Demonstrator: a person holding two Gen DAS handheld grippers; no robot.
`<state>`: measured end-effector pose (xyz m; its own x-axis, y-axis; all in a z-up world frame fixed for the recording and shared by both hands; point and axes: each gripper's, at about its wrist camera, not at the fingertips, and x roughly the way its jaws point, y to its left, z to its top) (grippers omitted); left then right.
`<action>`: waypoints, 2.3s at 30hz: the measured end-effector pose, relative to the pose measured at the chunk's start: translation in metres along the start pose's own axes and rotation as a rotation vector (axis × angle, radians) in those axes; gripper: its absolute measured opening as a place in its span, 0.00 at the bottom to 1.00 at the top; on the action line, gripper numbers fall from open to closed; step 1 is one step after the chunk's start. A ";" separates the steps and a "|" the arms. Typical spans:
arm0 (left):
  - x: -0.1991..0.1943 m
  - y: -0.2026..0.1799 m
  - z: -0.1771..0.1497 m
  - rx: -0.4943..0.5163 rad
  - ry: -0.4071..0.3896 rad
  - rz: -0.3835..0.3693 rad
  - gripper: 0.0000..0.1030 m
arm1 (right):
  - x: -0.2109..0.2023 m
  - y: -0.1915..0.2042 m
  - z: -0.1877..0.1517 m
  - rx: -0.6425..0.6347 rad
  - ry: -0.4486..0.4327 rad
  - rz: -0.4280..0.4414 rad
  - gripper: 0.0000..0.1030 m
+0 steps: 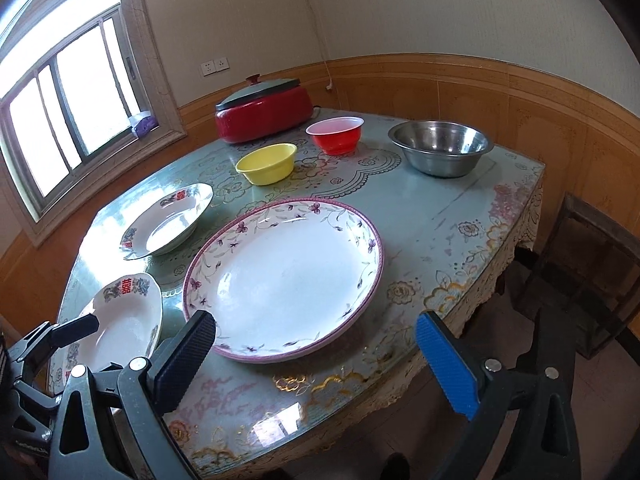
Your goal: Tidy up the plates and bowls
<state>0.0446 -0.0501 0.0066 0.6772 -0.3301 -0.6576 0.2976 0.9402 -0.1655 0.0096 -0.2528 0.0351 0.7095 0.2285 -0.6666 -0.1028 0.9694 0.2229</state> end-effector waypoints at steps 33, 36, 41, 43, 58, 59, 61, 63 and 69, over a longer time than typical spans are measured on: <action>0.068 -0.050 0.016 -0.256 0.110 0.257 0.92 | 0.163 -0.050 0.087 -0.449 0.326 0.319 0.21; 0.070 -0.047 0.016 -0.255 0.086 0.210 0.92 | 0.162 -0.047 0.087 -0.484 0.323 0.300 0.20; 0.076 -0.046 0.016 -0.266 0.096 0.213 0.79 | 0.163 -0.041 0.092 -0.558 0.310 0.285 0.19; 0.076 -0.046 0.016 -0.287 0.094 0.234 0.73 | 0.167 -0.039 0.096 -0.587 0.308 0.298 0.19; 0.088 -0.073 -0.012 -0.626 0.034 0.449 0.55 | 0.199 -0.022 0.116 -0.840 0.407 0.599 0.24; 0.091 -0.075 -0.012 -0.641 0.031 0.446 0.50 | 0.199 -0.021 0.117 -0.860 0.409 0.607 0.24; 0.098 -0.079 -0.010 -0.640 0.033 0.478 0.44 | 0.199 -0.020 0.117 -0.898 0.404 0.623 0.23; 0.103 -0.082 -0.008 -0.638 0.025 0.525 0.44 | 0.200 -0.019 0.119 -0.913 0.394 0.628 0.22; 0.110 -0.077 0.001 -0.687 -0.006 0.553 0.38 | 0.218 -0.015 0.136 -0.877 0.383 0.609 0.16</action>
<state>0.0969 -0.1589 -0.0521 0.6088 0.1883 -0.7707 -0.5430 0.8071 -0.2317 0.2611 -0.2295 -0.0167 0.1300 0.5496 -0.8253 -0.9178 0.3816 0.1095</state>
